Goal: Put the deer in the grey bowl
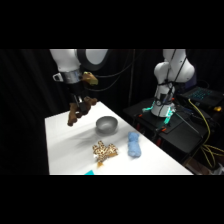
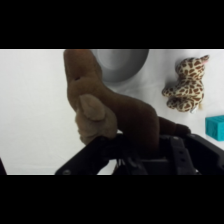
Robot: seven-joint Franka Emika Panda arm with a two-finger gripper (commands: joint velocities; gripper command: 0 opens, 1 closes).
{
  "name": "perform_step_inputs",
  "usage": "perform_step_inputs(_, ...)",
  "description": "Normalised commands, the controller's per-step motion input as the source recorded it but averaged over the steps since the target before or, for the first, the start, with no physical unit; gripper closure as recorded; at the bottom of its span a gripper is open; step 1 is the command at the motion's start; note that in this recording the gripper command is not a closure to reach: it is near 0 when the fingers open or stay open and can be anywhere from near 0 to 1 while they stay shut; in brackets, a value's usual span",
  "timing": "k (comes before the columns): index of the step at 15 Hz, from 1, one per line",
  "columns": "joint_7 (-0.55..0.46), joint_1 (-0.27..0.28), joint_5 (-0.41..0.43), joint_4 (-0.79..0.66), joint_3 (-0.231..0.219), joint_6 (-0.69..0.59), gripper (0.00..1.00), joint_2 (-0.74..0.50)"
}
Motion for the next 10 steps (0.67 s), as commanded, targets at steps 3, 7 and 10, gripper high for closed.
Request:
perform_step_inputs(3,-0.04,0.008,-0.089,-0.99,0.022,0.42,0.53,-0.72)
perform_step_inputs(7,0.05,-0.027,-0.15,-0.99,-0.031,0.54,0.53,-0.61)
perform_step_inputs(10,0.02,-0.047,0.003,-0.79,-0.013,0.52,0.53,-0.38)
